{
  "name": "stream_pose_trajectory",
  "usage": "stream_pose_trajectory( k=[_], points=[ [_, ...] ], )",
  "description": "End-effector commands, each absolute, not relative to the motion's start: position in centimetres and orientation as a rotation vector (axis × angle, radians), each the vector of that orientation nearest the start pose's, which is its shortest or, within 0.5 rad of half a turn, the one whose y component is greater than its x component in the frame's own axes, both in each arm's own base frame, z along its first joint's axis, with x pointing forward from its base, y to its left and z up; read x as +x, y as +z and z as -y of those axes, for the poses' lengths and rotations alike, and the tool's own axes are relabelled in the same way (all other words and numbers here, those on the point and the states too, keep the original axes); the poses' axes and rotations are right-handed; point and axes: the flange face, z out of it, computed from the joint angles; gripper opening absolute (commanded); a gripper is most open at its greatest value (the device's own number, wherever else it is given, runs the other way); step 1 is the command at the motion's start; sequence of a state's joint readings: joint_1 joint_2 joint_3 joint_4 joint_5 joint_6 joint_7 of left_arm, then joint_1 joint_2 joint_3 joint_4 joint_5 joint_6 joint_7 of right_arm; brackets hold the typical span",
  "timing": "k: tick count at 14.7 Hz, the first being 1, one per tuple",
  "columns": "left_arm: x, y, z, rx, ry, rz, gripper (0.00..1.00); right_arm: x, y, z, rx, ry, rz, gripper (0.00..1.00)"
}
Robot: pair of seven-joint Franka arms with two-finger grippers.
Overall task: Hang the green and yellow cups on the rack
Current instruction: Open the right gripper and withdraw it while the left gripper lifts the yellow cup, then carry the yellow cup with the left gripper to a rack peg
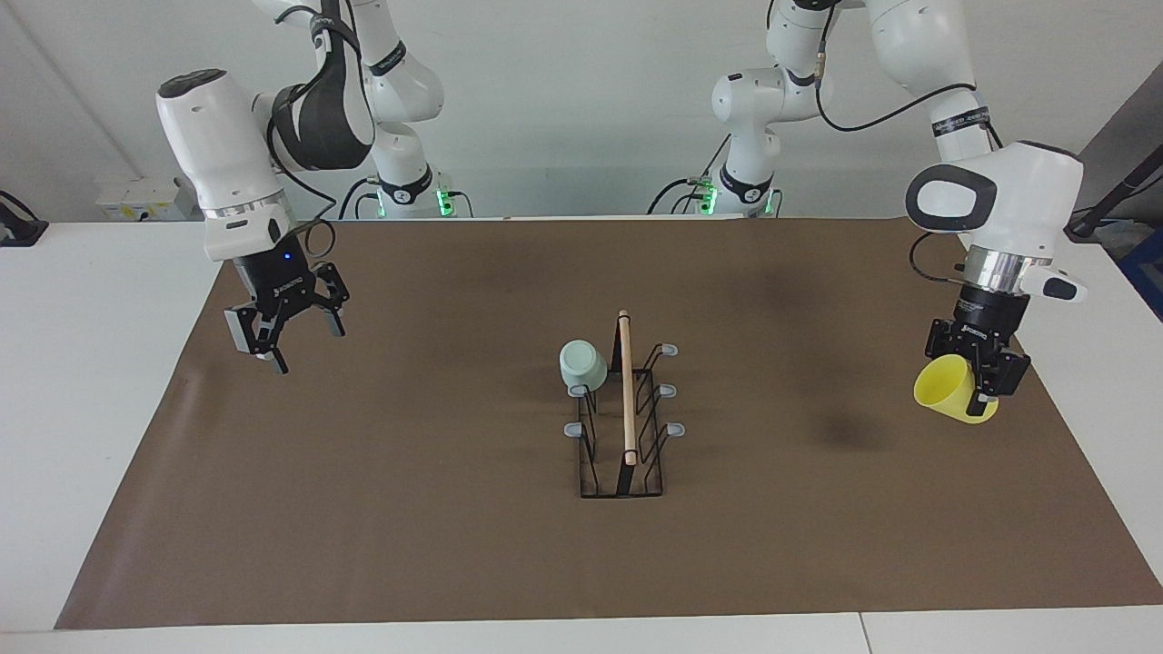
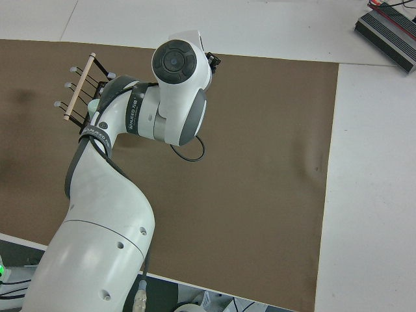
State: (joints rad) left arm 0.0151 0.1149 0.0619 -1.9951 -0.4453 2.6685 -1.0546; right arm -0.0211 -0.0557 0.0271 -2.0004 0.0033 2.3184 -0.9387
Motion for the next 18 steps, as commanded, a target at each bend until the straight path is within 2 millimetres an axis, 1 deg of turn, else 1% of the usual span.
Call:
stream_pose_trajectory(
  k=[1,2,4,6,7,8,9,11,12,14,16,17,18],
  points=[
    [60.6,48.2,-4.5,2.039,0.485,-1.668,0.0,57.4,54.6,-1.3,-3.079,-0.421,1.288,1.0],
    [60.5,48.7,-3.7,2.102,0.51,-1.63,0.0,57.3,55.0,-1.8,-3.098,-0.402,1.226,1.0],
    [60.5,48.9,-1.5,2.237,0.528,-1.553,0.0,57.3,55.4,-1.7,-3.14,-0.39,1.09,1.0],
    [60.4,49.2,0.5,2.315,0.552,-1.516,0.0,57.6,56.4,-1.3,-3.192,-0.339,0.926,1.0],
    [60.4,49.2,1.7,2.353,0.579,-1.502,0.0,57.5,57.5,-1.3,-3.218,-0.282,0.809,1.0],
    [60.3,49.3,3.0,2.4,0.612,-1.477,0.0,57.3,58.9,-1.6,-3.237,-0.225,0.692,1.0],
    [60.1,49.1,4.7,2.46,0.63,-1.447,0.0,57.1,59.7,-2.3,-3.246,-0.18,0.608,1.0],
    [59.8,49.5,7.3,2.525,0.647,-1.433,0.0,56.3,60.8,-1.0,-3.249,-0.127,0.44,1.0],
    [59.6,49.4,8.5,2.553,0.66,-1.425,0.0,55.4,61.2,-0.6,-3.226,-0.076,0.385,1.0],
    [58.8,49.6,11.3,2.644,0.748,-1.354,0.0,53.9,62.7,-0.2,-3.147,0.004,0.231,1.0],
    [57.9,49.5,14.2,2.719,0.859,-1.316,0.0,53.0,64.2,1.3,-3.144,0.066,0.166,1.0],
    [57.4,49.5,15.7,2.732,0.911,-1.309,0.0,52.6,64.6,0.8,-3.141,0.105,0.179,1.0],
    [56.6,49.7,17.3,2.748,0.959,-1.304,0.0,52.3,64.6,0.9,-3.146,0.12,0.176,1.0]
  ],
)
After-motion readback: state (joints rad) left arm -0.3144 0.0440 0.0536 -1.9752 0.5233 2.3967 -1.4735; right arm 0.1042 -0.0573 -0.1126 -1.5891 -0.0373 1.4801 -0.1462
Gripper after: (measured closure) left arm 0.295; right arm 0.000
